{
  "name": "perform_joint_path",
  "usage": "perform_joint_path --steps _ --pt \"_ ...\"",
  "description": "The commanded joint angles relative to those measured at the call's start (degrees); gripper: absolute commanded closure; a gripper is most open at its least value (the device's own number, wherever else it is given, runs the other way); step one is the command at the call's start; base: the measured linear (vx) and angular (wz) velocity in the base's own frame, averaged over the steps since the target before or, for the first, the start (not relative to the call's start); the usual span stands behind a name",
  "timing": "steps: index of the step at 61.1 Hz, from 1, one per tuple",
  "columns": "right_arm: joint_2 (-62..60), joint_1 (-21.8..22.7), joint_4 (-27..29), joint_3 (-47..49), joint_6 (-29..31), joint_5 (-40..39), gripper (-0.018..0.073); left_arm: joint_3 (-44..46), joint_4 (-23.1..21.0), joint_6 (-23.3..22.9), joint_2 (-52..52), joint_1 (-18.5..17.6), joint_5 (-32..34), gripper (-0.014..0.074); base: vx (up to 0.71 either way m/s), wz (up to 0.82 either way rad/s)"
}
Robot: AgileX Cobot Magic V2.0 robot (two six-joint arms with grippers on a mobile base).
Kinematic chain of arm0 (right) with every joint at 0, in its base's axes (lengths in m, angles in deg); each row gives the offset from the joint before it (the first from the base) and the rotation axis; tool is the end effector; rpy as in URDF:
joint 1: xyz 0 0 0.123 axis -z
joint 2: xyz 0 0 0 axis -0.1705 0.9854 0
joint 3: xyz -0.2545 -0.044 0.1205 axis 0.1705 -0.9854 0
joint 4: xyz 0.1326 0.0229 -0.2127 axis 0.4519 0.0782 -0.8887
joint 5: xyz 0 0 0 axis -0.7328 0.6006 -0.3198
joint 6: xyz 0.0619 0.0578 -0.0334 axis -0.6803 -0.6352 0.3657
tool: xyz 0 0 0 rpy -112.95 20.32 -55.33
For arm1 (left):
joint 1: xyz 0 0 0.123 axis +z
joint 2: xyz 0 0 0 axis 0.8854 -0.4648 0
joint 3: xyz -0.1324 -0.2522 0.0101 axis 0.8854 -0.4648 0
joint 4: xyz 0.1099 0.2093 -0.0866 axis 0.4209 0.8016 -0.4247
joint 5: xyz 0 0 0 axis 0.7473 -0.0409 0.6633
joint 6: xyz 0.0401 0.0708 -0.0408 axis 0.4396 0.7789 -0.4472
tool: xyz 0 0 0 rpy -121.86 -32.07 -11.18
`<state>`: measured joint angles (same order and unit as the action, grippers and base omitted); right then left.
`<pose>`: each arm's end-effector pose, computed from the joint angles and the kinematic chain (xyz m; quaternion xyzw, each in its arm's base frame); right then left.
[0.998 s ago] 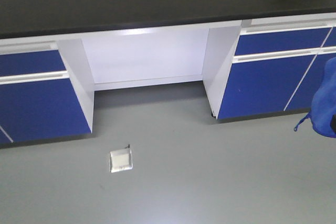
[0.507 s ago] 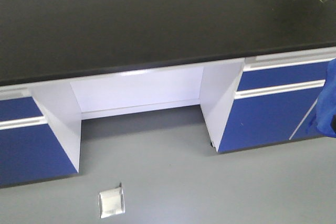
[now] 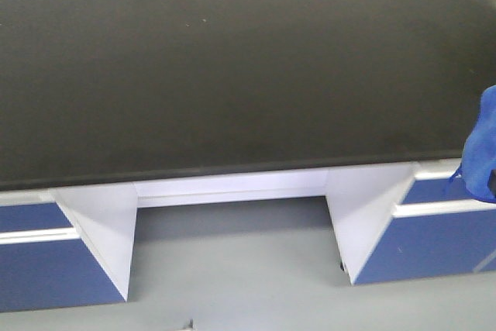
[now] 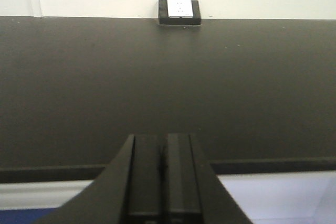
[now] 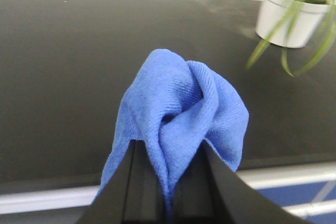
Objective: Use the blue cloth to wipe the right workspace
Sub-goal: 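Drive the base to the other black bench holding the cloth, then lower the held blue cloth onto the bench with the right gripper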
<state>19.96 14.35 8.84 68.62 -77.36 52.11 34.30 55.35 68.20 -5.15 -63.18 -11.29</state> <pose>0.1325 -0.0153 0.2564 0.0055 0.8100 -0.0742 0.5817 0.0557 0.0022 0.1834 -0.0204 0.7616 -0.0054 0.6478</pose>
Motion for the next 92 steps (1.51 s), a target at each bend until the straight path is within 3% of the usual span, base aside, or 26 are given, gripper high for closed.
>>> perform_joint_path --steps 1,55,92 --pt "-0.11 -0.05 -0.62 1.83 0.41 -4.04 0.0559 -1.74 0.05 -0.49 0.93 0.27 4.60 0.0602 0.30 0.18" --pt "-0.11 -0.05 -0.62 1.83 0.41 -4.04 0.0559 -1.74 0.05 -0.49 0.93 0.27 4.60 0.0602 0.26 0.09" --pt "0.55 -0.05 -0.62 1.83 0.41 -3.19 0.0559 -1.74 0.05 -0.49 0.86 0.27 4.59 0.0602 0.02 0.00"
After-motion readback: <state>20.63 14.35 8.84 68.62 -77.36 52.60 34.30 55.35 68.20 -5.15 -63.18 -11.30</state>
